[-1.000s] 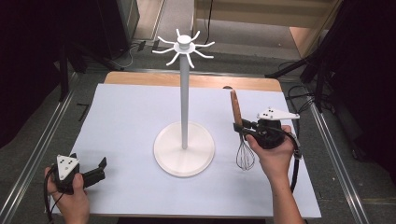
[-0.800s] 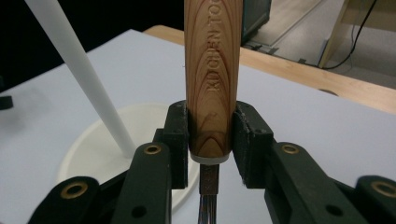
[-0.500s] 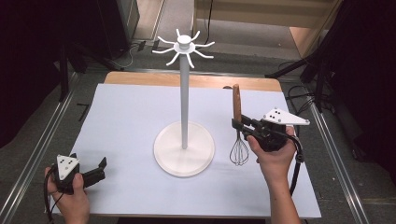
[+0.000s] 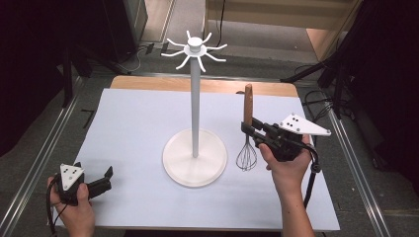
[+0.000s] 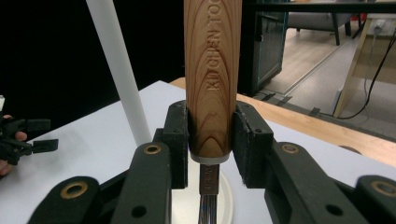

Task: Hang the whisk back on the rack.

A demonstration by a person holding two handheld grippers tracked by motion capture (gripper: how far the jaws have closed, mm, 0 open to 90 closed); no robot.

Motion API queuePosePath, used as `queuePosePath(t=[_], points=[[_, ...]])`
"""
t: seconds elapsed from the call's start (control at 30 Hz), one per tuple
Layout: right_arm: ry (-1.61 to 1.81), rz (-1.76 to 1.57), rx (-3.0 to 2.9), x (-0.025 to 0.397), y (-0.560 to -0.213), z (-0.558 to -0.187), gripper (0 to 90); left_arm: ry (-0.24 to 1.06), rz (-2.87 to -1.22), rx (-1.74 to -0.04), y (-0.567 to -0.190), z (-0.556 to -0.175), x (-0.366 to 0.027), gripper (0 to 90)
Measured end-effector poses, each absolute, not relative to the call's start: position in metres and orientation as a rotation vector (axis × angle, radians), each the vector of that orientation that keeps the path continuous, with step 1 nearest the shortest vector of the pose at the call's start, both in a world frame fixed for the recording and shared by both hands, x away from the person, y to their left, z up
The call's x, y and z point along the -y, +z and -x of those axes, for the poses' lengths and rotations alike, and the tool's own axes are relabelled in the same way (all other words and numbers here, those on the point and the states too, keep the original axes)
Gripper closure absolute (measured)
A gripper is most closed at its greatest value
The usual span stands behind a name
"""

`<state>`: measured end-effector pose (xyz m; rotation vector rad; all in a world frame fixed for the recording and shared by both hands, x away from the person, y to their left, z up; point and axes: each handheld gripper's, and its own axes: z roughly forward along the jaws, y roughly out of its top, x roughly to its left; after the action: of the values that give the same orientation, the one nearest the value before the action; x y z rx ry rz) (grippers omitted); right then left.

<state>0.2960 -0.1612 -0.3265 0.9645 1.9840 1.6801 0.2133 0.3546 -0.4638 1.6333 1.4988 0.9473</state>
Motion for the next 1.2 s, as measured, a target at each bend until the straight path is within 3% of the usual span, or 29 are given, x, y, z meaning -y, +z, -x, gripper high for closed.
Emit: queuePosePath(t=[1.2], points=[[1.864, -0.732, -1.837, 0.131, -0.279, -0.281, 70.4, 0.941, -1.630, -1.504, -0.464, -0.214, -0.355, 1.9]])
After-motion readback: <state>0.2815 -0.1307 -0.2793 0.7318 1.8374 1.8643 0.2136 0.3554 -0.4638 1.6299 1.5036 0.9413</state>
